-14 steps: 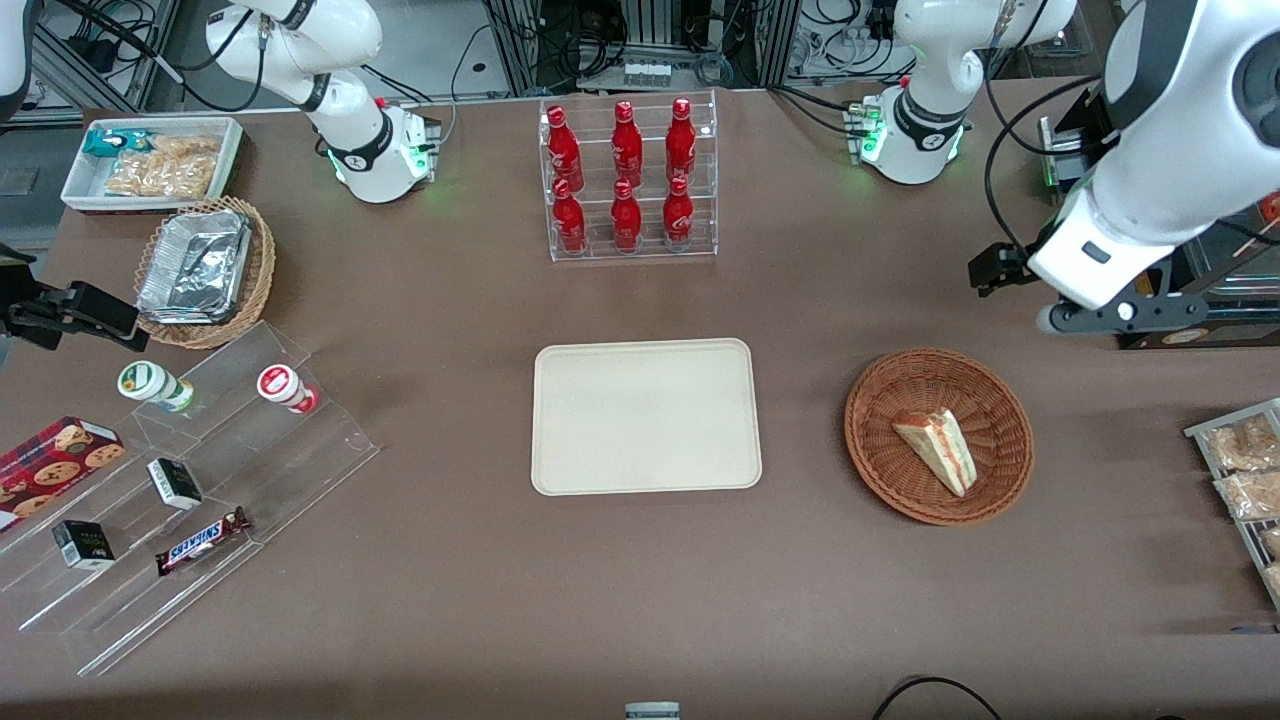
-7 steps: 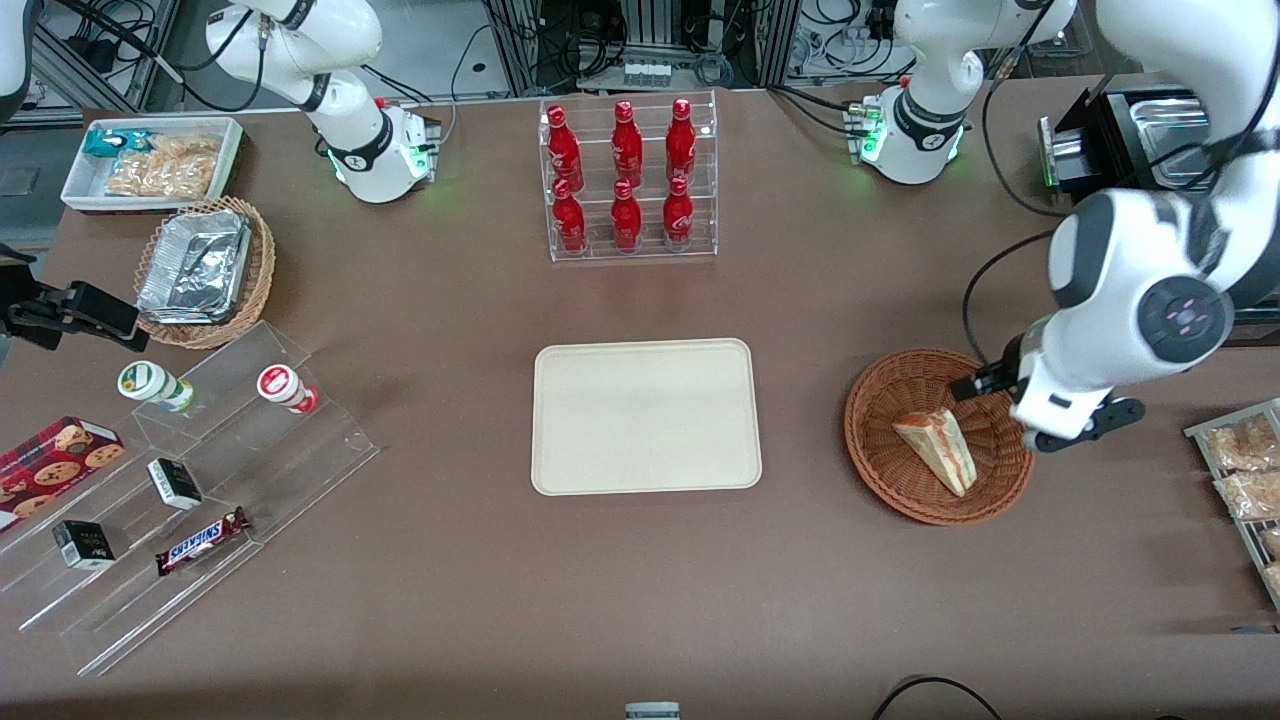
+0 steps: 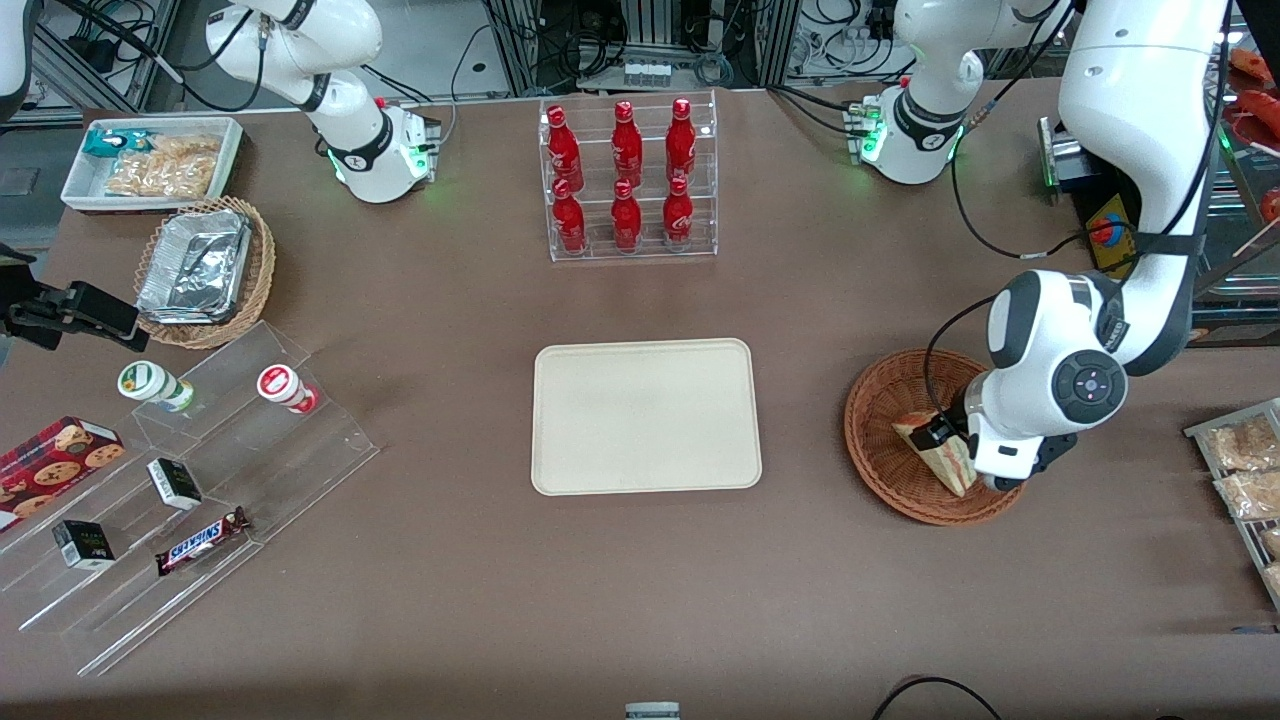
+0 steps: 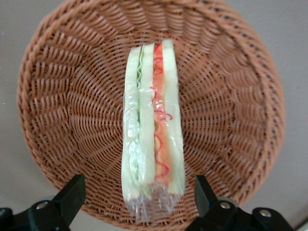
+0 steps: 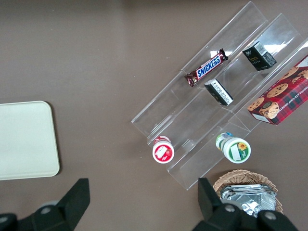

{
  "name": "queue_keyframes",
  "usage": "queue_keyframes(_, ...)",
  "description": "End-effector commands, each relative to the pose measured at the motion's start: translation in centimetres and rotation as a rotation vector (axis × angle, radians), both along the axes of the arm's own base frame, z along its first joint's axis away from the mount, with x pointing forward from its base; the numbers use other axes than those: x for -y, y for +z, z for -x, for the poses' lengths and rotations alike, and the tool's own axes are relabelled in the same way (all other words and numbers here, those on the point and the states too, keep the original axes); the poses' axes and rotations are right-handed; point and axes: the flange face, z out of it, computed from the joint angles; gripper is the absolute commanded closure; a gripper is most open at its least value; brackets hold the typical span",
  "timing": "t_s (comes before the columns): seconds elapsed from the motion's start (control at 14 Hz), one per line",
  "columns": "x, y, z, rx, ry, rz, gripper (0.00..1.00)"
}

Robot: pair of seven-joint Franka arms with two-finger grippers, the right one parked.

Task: Place sandwich from basket to tray
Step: 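Lower the open left gripper around the wrapped sandwich and close it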

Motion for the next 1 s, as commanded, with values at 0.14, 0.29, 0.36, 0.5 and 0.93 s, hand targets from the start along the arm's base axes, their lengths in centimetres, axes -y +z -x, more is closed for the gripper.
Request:
queue_keyframes(0.14, -0.3, -3.5, 0.9, 0.005, 0.033, 0.015, 0.00)
queue_keyframes(0.29, -0.1, -4.8, 0.9, 0.042, 0.091, 0.009, 0.57)
queue_keyframes(0.36, -0.2, -4.7, 0.8, 0.044, 0.115, 0.001, 0.87)
queue_keyframes(0.5, -0.1, -3.9, 0.5, 0.049, 0.080, 0.006, 0.94)
queue_keyframes(0.93, 5.6, 5.0, -1.8, 0.018, -0.087, 0.022, 0.96)
